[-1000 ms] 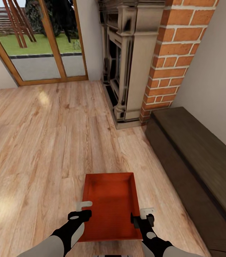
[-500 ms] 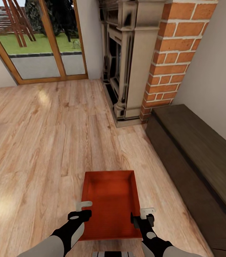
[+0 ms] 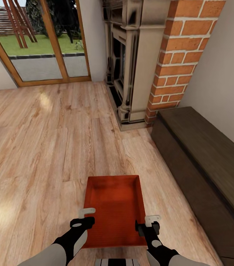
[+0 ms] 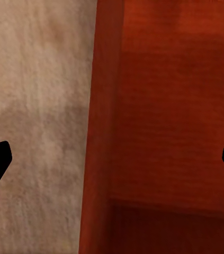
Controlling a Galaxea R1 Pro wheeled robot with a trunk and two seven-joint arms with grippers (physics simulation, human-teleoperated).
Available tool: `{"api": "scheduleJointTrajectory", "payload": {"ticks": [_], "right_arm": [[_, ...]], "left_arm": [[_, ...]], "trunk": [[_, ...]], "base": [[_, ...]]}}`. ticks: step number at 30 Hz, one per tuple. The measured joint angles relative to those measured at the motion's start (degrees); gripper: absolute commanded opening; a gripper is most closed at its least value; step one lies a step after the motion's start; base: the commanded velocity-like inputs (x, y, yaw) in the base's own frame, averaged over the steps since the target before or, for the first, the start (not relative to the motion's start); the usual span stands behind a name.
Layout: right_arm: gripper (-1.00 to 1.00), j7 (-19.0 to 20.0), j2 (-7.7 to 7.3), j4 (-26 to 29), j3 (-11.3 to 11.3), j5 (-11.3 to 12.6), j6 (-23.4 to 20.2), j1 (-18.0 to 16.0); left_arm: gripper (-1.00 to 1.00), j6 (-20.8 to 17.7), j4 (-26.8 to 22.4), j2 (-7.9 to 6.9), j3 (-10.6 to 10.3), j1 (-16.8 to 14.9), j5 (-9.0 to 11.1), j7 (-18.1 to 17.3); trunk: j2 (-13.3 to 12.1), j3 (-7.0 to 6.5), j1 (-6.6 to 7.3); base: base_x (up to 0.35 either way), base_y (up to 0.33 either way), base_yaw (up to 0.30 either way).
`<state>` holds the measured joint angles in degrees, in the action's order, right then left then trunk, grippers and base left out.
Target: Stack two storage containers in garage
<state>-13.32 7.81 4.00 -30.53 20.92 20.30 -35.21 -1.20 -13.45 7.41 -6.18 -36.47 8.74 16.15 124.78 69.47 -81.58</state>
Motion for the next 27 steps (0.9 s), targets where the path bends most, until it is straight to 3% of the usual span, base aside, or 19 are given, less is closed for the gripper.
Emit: {"api": "scheduleJointTrajectory", "payload": {"ticks": [20,23,27], "right_arm": [[1.00,0.0,-0.04,0.0,0.0,-0.1,0.1,0.0],[1.00,0.0,-0.29,0.0,0.0,-0.1,0.2,0.0],[1.00,0.1,-0.47,0.0,-0.1,-0.4,0.3,0.0]], "left_arm": [[1.00,-0.3,0.3,-0.11,0.0,0.0,-0.1,0.0],[1.00,-0.2,0.4,-0.46,-0.1,0.0,-0.6,-0.1],[1.00,-0.2,1.1,-0.77,-0.1,0.0,-3.1,-0.4]], "trunk": [[0.0,0.00,0.00],[0.0,0.00,0.00],[0.0,0.00,0.00]], "base": [[0.000,0.000,0.000],[0.000,0.000,0.000],[0.000,0.000,0.000]]}}
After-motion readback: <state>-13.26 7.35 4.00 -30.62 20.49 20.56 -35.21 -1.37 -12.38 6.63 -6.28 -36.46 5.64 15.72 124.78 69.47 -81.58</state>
